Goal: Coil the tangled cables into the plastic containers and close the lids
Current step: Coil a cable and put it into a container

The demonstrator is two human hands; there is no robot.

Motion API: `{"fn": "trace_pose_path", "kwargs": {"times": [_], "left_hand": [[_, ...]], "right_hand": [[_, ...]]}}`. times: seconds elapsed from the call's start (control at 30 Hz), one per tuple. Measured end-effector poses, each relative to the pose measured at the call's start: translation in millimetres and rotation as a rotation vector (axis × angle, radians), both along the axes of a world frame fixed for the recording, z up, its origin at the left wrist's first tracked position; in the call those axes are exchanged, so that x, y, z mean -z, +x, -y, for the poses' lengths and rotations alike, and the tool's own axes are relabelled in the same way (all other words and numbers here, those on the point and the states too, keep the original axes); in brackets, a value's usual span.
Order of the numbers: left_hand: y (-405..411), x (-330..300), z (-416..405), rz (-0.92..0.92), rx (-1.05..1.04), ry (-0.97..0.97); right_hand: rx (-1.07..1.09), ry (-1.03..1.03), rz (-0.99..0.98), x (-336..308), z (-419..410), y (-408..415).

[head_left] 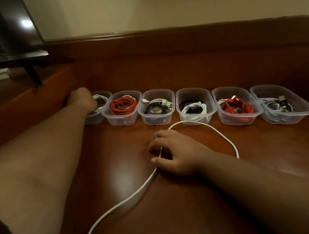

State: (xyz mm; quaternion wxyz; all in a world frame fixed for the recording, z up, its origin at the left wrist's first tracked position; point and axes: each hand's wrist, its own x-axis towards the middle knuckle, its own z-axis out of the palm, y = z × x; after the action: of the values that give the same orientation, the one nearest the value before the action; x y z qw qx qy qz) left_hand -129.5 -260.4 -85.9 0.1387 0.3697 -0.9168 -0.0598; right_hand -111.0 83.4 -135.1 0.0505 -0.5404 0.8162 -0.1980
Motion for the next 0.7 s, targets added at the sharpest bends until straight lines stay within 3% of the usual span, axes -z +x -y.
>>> {"fn": "trace_pose_path", "kwargs": {"times": [0.17,0.3,0.47,0.6,0.7], "left_hand": [[15,-16,-11,-0.016,0.081,0.047],[48,-32,-32,-0.167,0.150,0.148],[102,-55,-94,-0.228,0.389,0.116],[147,-66,-160,0.000,0.646,0.121],[180,-66,-215,0.280,0.781,0.278]], "right_hand": [[0.018,-0.006,0.030,-3,-1,2],[0.035,0.050,0.022,-13,-5,12],[0.093,0.215,-0.064,-28,-8,33],[0.094,0.415,-0.342,-47,-20,70],[0.171,0.257,-0.363,-71,-44,101]]}}
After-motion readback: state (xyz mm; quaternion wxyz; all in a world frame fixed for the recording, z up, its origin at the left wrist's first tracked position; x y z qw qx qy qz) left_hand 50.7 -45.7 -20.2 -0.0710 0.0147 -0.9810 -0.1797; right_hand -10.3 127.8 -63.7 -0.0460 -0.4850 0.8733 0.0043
